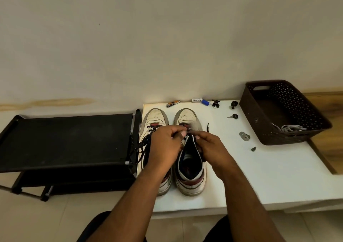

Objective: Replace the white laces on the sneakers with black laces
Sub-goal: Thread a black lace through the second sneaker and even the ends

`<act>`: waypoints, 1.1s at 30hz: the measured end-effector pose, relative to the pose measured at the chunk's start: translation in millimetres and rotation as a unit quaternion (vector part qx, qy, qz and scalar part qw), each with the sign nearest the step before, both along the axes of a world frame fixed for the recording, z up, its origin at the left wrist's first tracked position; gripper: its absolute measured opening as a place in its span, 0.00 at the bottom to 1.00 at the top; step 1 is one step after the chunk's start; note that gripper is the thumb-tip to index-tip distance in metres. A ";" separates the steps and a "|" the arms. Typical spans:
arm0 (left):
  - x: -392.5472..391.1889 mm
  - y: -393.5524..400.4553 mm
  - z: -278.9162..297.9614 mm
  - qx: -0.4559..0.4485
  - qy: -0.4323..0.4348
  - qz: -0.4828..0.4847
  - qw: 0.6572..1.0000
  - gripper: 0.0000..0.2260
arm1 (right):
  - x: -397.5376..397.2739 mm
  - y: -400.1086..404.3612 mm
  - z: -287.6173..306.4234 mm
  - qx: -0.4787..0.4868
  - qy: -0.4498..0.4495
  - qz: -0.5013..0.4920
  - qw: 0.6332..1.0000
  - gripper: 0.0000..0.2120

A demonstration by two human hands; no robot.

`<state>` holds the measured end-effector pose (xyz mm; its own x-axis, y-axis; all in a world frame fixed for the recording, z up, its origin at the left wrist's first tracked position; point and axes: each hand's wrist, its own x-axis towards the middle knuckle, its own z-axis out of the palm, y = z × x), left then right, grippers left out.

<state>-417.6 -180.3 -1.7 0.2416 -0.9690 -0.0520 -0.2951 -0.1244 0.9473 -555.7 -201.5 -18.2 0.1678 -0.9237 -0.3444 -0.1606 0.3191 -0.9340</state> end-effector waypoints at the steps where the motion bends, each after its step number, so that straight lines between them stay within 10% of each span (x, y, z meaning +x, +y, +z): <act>1: -1.2 0.4 -0.7 -0.009 0.016 0.005 1.000 0.07 | -2.3 1.2 1.2 0.010 -0.010 0.009 1.000 0.15; 8: -4.9 5.1 1.5 -0.018 0.189 0.069 0.979 0.13 | -13.0 -3.2 -4.0 -0.112 0.026 -0.146 0.983 0.08; 15: -3.7 12.4 -2.5 -0.011 0.145 0.127 0.981 0.13 | -12.3 25.8 -14.0 -0.085 -0.135 -0.385 0.909 0.07; 20: -6.8 12.0 -3.7 0.023 -0.043 0.033 0.998 0.11 | -3.2 27.2 -14.2 0.027 -0.147 -0.400 0.904 0.09; 25: -10.6 13.1 0.0 0.008 -0.048 -0.012 0.999 0.10 | 16.3 24.1 2.9 0.114 -0.068 -0.260 0.956 0.25; 33: -11.9 14.5 -1.7 0.008 -0.109 0.004 0.994 0.12 | 25.6 26.4 2.3 0.018 -0.198 -0.279 0.940 0.08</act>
